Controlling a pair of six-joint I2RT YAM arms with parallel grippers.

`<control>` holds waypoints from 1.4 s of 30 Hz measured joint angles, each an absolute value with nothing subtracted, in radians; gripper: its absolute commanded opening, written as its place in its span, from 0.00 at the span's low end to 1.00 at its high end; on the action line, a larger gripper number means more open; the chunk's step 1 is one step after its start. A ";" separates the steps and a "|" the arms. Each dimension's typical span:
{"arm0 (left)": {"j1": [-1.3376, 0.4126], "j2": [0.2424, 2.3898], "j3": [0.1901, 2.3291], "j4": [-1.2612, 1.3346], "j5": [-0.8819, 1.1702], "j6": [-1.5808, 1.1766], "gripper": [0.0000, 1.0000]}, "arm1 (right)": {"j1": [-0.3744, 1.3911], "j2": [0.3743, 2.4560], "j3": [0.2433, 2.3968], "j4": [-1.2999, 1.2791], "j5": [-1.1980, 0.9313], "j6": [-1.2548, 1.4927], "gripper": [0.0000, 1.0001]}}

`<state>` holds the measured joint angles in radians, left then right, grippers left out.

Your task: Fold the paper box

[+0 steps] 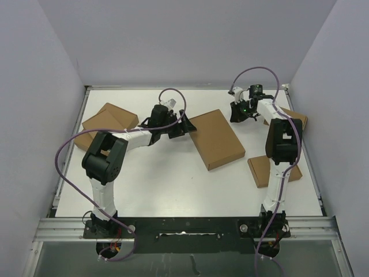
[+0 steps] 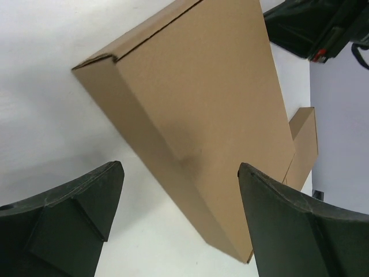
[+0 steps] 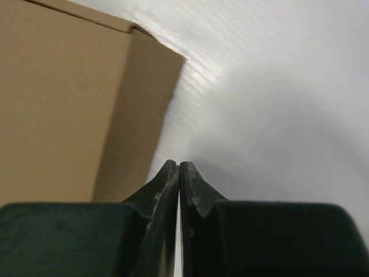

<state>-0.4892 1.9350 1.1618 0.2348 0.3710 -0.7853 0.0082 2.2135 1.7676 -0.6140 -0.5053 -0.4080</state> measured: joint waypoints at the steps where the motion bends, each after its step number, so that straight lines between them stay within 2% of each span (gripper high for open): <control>1: -0.496 1.959 1.188 0.231 0.371 -0.791 0.79 | 0.017 2.225 1.776 -0.619 -0.522 -0.408 0.03; 8: -0.501 2.046 1.287 0.175 0.371 -0.800 0.69 | 0.105 2.235 1.763 -0.646 -0.569 -0.426 0.02; 17: -0.488 2.024 1.233 0.160 0.348 -0.760 0.83 | 0.102 2.185 1.700 -0.662 -0.487 -0.392 0.09; 26: -0.521 1.741 0.974 0.134 0.278 -0.761 0.83 | 0.077 1.887 1.360 -0.667 -0.405 -0.401 0.09; 36: -0.625 1.795 0.945 0.191 0.262 -0.845 0.76 | 0.188 1.877 1.252 -0.670 -0.432 -0.392 0.08; 42: -0.628 1.821 0.949 0.192 0.246 -0.860 0.80 | 0.181 1.869 1.245 -0.670 -0.472 -0.385 0.09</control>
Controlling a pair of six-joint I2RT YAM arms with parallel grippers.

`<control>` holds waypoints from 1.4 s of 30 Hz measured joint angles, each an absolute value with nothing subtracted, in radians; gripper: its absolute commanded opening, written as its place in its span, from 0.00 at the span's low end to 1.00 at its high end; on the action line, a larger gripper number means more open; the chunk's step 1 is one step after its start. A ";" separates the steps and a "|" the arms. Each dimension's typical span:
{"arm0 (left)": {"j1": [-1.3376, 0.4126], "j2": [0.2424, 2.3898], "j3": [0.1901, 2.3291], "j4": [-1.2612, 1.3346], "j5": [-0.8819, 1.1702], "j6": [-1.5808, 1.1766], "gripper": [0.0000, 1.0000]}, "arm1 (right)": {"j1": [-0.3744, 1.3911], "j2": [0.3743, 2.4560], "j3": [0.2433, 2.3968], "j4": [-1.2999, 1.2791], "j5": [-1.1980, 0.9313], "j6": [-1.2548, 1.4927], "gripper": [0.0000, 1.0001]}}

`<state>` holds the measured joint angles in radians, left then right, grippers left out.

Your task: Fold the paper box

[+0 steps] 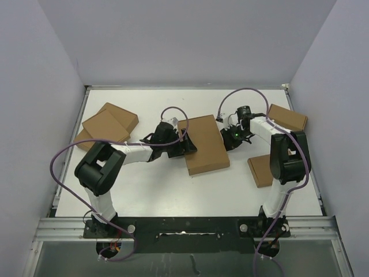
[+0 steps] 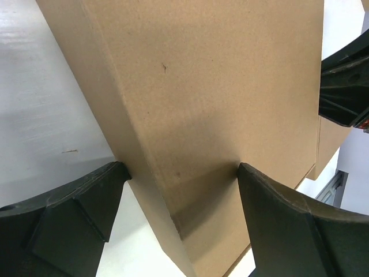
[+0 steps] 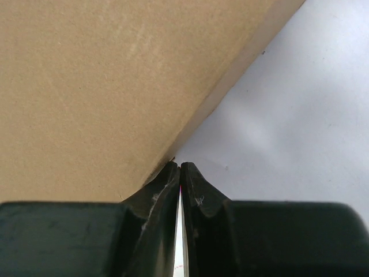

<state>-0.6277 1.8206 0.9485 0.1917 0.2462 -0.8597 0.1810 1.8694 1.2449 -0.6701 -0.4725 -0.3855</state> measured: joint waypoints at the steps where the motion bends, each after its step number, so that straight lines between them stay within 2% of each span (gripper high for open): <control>1: -0.628 1.820 0.949 0.191 0.244 -0.858 0.81 | 0.176 1.869 1.245 -0.670 -0.476 -0.386 0.09; 5: -0.624 1.789 0.943 0.166 0.215 -0.808 0.87 | 0.131 1.841 1.233 -0.667 -0.506 -0.398 0.14; 8: -0.607 1.694 0.907 0.119 0.183 -0.741 0.91 | 0.087 1.769 1.213 -0.668 -0.523 -0.415 0.29; 11: -0.575 1.579 0.883 0.093 0.168 -0.685 0.98 | 0.027 1.686 1.210 -0.667 -0.575 -0.434 0.51; 13: -0.547 1.504 0.862 0.098 0.170 -0.665 0.96 | -0.010 1.632 1.209 -0.666 -0.640 -0.444 0.61; 15: -0.509 1.437 0.822 0.121 0.197 -0.666 0.89 | -0.022 1.593 1.201 -0.663 -0.732 -0.451 0.64; 17: -0.472 1.396 0.775 0.141 0.228 -0.675 0.78 | -0.009 1.579 1.188 -0.661 -0.809 -0.448 0.64; 19: -0.447 1.385 0.735 0.140 0.245 -0.685 0.54 | 0.025 1.588 1.177 -0.667 -0.839 -0.448 0.59; 20: -0.443 1.385 0.718 0.133 0.249 -0.689 0.49 | 0.044 1.600 1.175 -0.672 -0.841 -0.448 0.53; 22: -0.447 1.385 0.690 0.104 0.260 -0.692 0.48 | 0.071 1.630 1.175 -0.672 -0.838 -0.441 0.34; 23: -0.451 1.385 0.680 0.094 0.263 -0.691 0.48 | 0.080 1.645 1.175 -0.674 -0.831 -0.437 0.29; 27: -0.465 1.385 0.638 0.065 0.263 -0.690 0.48 | 0.059 1.669 1.171 -0.677 -0.730 -0.434 0.15; 32: -0.463 1.479 0.688 0.047 0.273 -0.656 0.48 | 0.047 1.666 1.148 -0.691 -0.621 -0.504 0.12; 42: -0.455 1.908 1.140 0.046 0.323 -0.545 0.49 | 0.260 1.679 1.039 -0.691 -0.519 -0.675 0.11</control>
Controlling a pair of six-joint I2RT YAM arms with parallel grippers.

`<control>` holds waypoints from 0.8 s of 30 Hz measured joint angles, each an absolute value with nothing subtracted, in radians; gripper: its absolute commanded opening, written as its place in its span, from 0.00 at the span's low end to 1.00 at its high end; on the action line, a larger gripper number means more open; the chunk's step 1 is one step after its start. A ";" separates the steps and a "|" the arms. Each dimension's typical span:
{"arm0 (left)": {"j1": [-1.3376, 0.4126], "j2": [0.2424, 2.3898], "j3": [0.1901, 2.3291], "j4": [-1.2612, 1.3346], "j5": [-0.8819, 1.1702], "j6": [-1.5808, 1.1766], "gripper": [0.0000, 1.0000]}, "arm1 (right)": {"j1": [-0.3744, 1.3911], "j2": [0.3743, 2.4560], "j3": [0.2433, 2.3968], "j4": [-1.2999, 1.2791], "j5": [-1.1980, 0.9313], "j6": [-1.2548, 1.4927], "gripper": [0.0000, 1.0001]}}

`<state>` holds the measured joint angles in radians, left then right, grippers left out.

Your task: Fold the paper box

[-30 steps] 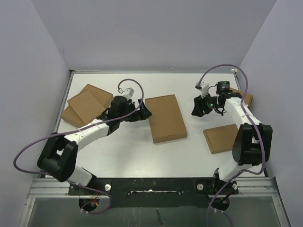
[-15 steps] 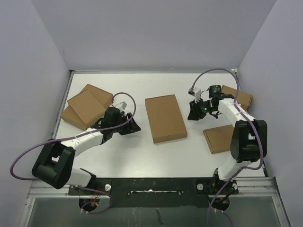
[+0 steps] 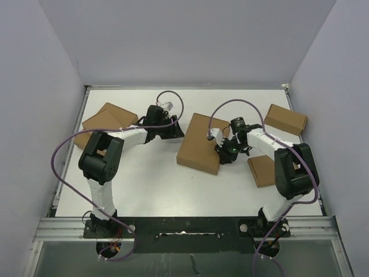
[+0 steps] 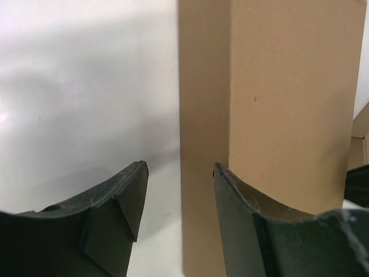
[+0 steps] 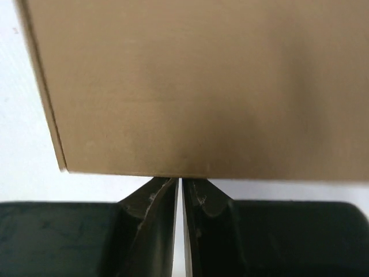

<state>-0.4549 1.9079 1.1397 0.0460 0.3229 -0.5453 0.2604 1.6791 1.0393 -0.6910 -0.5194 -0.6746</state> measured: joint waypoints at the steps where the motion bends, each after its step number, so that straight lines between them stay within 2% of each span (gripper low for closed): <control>1: -0.453 1.932 1.172 0.046 0.329 -0.537 0.49 | 0.284 1.679 1.036 -0.690 -0.517 -0.681 0.11; 10: -0.447 2.202 1.558 0.020 0.482 -0.485 0.52 | 0.475 1.695 1.058 -0.683 -0.470 -0.686 0.15; 14: -0.458 2.310 1.752 -0.056 0.554 -0.463 0.58 | 0.515 1.780 1.154 -0.653 -0.460 -0.675 0.18; 17: -0.461 2.350 1.856 -0.120 0.528 -0.436 0.64 | 0.519 1.845 1.230 -0.646 -0.467 -0.667 0.20; 24: -0.387 2.351 2.053 -0.276 0.434 -0.430 0.68 | 0.518 1.924 1.317 -0.596 -0.463 -0.659 0.21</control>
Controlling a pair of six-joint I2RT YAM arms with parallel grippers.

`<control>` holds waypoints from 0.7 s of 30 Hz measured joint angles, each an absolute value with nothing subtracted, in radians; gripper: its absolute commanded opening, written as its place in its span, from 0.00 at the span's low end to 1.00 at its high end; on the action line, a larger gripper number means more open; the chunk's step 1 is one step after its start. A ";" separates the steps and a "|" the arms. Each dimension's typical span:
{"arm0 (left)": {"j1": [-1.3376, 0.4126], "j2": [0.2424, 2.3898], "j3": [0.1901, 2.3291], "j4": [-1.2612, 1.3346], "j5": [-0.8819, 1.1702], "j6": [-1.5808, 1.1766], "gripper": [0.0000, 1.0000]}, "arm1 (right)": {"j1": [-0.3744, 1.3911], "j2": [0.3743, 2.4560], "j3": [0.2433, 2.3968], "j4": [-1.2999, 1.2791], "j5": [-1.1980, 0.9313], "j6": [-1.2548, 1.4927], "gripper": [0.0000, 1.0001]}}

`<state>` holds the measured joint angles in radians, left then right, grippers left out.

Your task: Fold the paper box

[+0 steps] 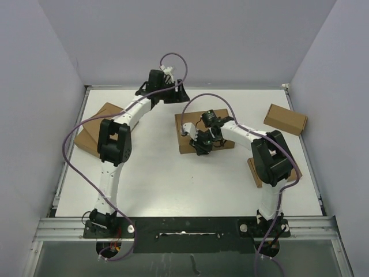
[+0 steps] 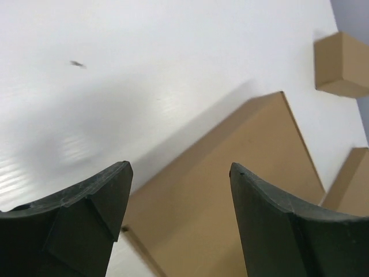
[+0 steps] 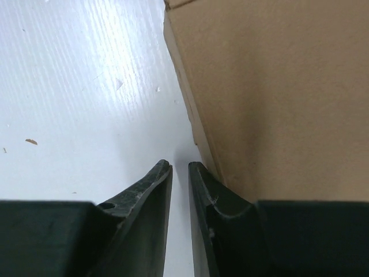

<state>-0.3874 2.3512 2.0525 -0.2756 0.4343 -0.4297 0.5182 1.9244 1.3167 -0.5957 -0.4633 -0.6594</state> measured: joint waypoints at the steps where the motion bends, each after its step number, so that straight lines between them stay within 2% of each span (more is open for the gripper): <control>1: -0.371 2.344 2.057 -0.276 0.419 -0.422 0.71 | 0.517 1.924 1.326 -0.598 -0.465 -0.658 0.22; 5: -0.309 2.245 1.944 -0.273 0.363 -0.376 0.83 | 0.502 1.921 1.377 -0.616 -0.513 -0.654 0.26; 8: -0.284 2.058 1.709 -0.233 0.327 -0.334 0.97 | 0.472 1.884 1.387 -0.645 -0.561 -0.658 0.37; 10: -0.282 1.913 1.560 -0.187 0.321 -0.315 0.98 | 0.438 1.830 1.391 -0.685 -0.595 -0.665 0.50; 14: -0.283 1.607 1.320 -0.089 0.355 -0.310 0.98 | 0.348 1.689 1.469 -0.769 -0.631 -0.688 0.96; 15: -0.281 1.522 1.271 -0.068 0.368 -0.313 0.98 | 0.327 1.652 1.496 -0.780 -0.633 -0.692 0.98; 21: -0.228 1.198 1.131 -0.030 0.417 -0.363 0.98 | 0.169 1.458 1.663 -0.823 -0.687 -0.650 0.98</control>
